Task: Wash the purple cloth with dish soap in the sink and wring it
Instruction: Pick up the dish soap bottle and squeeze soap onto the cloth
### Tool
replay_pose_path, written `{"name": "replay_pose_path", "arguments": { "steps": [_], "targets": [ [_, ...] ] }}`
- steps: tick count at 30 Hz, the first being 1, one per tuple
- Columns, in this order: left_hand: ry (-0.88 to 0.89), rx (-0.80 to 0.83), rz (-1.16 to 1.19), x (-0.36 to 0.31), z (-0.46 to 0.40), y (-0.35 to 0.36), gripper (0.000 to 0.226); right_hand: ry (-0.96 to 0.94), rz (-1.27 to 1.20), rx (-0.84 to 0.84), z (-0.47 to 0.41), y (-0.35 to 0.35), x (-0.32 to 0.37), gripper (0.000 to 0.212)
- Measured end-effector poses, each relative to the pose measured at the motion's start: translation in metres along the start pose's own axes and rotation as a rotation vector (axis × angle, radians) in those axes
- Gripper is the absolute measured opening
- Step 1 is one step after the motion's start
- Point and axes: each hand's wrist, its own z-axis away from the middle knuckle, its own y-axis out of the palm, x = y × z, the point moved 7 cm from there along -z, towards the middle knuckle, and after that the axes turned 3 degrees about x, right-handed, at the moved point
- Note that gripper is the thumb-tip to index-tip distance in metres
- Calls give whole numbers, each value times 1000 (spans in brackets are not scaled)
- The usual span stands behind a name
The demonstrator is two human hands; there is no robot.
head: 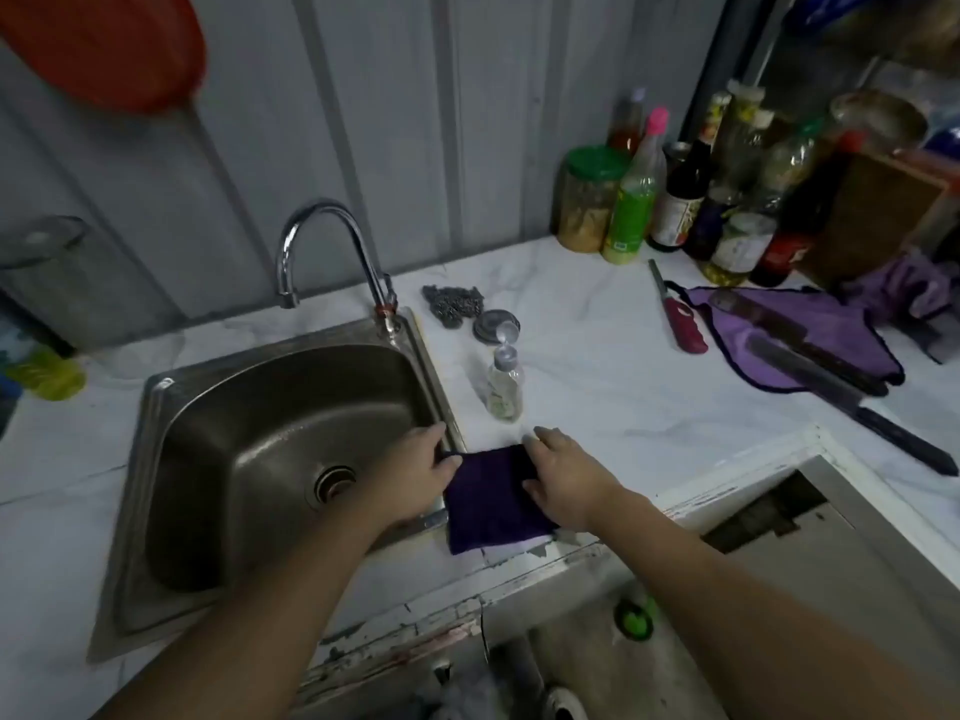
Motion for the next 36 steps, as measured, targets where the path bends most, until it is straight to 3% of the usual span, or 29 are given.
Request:
{"name": "replay_pose_path", "arguments": {
  "steps": [5,11,16,20,23,26,31,36],
  "targets": [
    [37,59,4,-7,-21,24,61,82,-46,23,-5,20,-14,62],
    [20,34,-180,-8,-40,39,56,174,18,-28,-18,27,-21,77],
    [-8,33,-167,-3,-48,41,47,209,74,-49,-23,29,-21,67],
    [-41,57,-71,-1,-50,41,28,245,33,-47,-23,25,-19,43],
    [-50,59,113,5,-45,37,16,255,-192,-61,-20,17,-12,31],
    [-49,125,469,23,-33,29,9,242,-481,-108,-21,1,2,19],
    [-118,82,844,69,-13,-11,16,137,-793,-140,-46,-35,58,25],
    [-77,46,1682,95,-2,-45,37,161,-1064,-160,-100,-51,105,19]
  ]
}}
